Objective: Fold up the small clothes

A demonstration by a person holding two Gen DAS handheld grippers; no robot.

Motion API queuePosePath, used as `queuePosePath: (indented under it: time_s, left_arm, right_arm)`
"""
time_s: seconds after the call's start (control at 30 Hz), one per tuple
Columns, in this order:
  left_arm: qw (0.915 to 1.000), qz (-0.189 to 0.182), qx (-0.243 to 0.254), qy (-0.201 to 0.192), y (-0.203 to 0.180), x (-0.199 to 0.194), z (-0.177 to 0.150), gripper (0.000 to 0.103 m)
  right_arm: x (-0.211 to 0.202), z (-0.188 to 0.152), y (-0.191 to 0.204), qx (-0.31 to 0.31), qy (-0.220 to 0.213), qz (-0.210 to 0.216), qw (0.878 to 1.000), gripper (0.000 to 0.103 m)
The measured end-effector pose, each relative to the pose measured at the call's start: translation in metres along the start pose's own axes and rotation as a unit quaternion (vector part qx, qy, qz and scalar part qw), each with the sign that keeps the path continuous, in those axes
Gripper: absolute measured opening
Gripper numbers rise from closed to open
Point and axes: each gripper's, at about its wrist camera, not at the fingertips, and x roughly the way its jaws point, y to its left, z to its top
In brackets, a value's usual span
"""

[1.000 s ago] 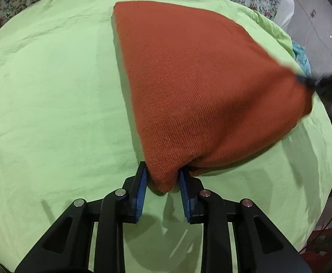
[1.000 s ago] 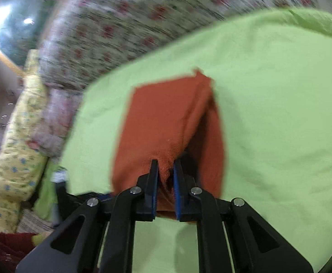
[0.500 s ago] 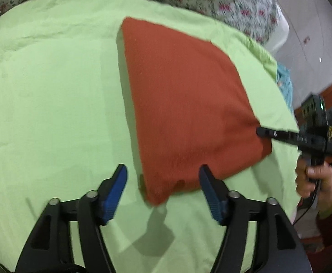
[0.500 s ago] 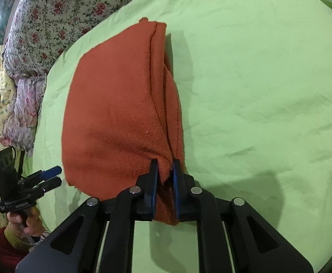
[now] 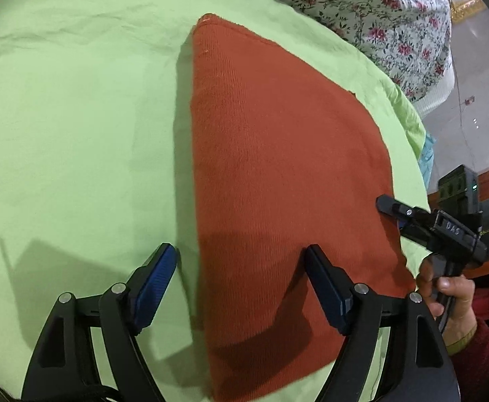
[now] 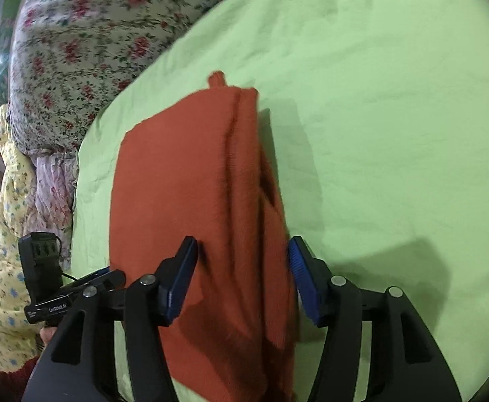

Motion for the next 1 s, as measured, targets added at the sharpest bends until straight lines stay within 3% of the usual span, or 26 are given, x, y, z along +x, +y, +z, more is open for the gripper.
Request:
queuePosePath:
  time_s: [0.1, 0.13, 0.17, 0.2, 0.27, 0.33, 0.5, 0.6, 0.8, 1.0]
  left_arm:
    - [0.9999, -0.012, 0.000, -0.011, -0.004, 0.011, 0.008, 0.078]
    - [0.9997, -0.016, 0.001, -0.016, -0.007, 0.015, 0.011, 0.072]
    - [0.9995, -0.025, 0.003, -0.019, -0.010, 0.018, 0.013, 0.055]
    - [0.9994, -0.030, 0.002, -0.017, -0.012, 0.021, 0.016, 0.049]
    - [0.9989, -0.043, -0.008, -0.019, -0.009, 0.020, 0.016, 0.030]
    - [0.9978, -0.061, -0.007, -0.027, -0.009, 0.010, 0.015, 0.024]
    - [0.9959, -0.069, 0.011, -0.058, -0.010, -0.037, -0.001, 0.021]
    - [0.9945, -0.066, -0.004, -0.081, 0.008, -0.076, -0.017, 0.021]
    - [0.9906, -0.045, -0.059, -0.115, 0.075, -0.142, -0.056, 0.021]
    - [0.9828, -0.014, -0.106, -0.151, 0.139, -0.186, -0.093, 0.021]
  right_arm:
    - [0.011, 0.001, -0.008, 0.011, 0.001, 0.038, 0.999, 0.057]
    - [0.015, 0.002, -0.010, 0.021, 0.003, 0.053, 0.998, 0.057]
    - [0.019, 0.002, -0.011, 0.030, 0.005, 0.064, 0.998, 0.056]
    - [0.022, 0.000, -0.011, 0.035, 0.004, 0.073, 0.997, 0.052]
    - [0.027, -0.001, -0.009, 0.040, 0.015, 0.082, 0.996, 0.033]
    - [0.027, -0.004, -0.008, 0.050, 0.016, 0.094, 0.994, 0.029]
    - [0.017, -0.005, 0.014, 0.047, 0.009, 0.109, 0.993, 0.025]
    - [0.024, -0.011, 0.044, 0.025, 0.021, 0.125, 0.992, 0.025]
    - [0.063, -0.031, 0.121, -0.026, 0.058, 0.175, 0.982, 0.025]
    - [0.113, -0.054, 0.184, -0.069, 0.107, 0.198, 0.972, 0.025]
